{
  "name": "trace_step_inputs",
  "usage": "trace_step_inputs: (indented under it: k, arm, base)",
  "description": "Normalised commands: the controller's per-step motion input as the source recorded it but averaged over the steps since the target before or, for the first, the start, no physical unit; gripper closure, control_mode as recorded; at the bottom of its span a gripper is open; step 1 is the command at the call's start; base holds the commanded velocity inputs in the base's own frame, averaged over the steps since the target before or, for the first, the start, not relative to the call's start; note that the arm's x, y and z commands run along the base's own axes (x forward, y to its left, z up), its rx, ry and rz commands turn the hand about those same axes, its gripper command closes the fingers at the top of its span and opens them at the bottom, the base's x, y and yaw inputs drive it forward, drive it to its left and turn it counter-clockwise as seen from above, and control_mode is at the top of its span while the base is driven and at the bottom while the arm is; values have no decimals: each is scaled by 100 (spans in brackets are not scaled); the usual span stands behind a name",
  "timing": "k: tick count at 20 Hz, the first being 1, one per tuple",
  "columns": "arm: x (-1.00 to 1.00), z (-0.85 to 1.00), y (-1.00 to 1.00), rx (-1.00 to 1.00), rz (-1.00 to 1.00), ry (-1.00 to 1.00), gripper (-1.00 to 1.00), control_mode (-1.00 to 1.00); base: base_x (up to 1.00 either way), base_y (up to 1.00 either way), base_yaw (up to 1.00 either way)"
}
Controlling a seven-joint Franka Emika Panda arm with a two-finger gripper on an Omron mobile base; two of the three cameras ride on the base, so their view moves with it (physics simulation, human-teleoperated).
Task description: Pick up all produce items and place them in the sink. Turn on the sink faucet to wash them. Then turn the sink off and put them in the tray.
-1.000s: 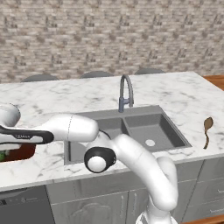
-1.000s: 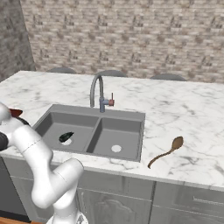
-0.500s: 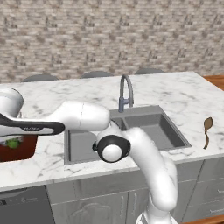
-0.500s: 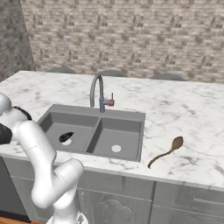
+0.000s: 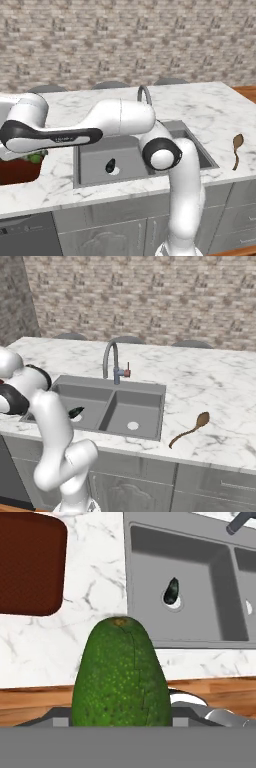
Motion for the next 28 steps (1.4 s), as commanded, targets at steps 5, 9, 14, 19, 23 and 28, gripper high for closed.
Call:
trace_step_inputs:
  k: [5,9,14,19,23,28]
  arm:
    - [0,-12,-100,22,1,0,100,-100]
    - [12,-7,-100,23,5,0,100,-100]
    - [16,0,-100,21,5,0,100,-100]
    - [23,-5,-100,19,4,2,100,-100]
    - [27,-1,-95,15,0,7,100,-100]
    - [12,-14,-72,11,0,2,100,-100]
  base:
    - [0,0,0]
    - [0,0,0]
    - [0,0,0]
    - [0,0,0]
    - [0,0,0]
    - [0,0,0]
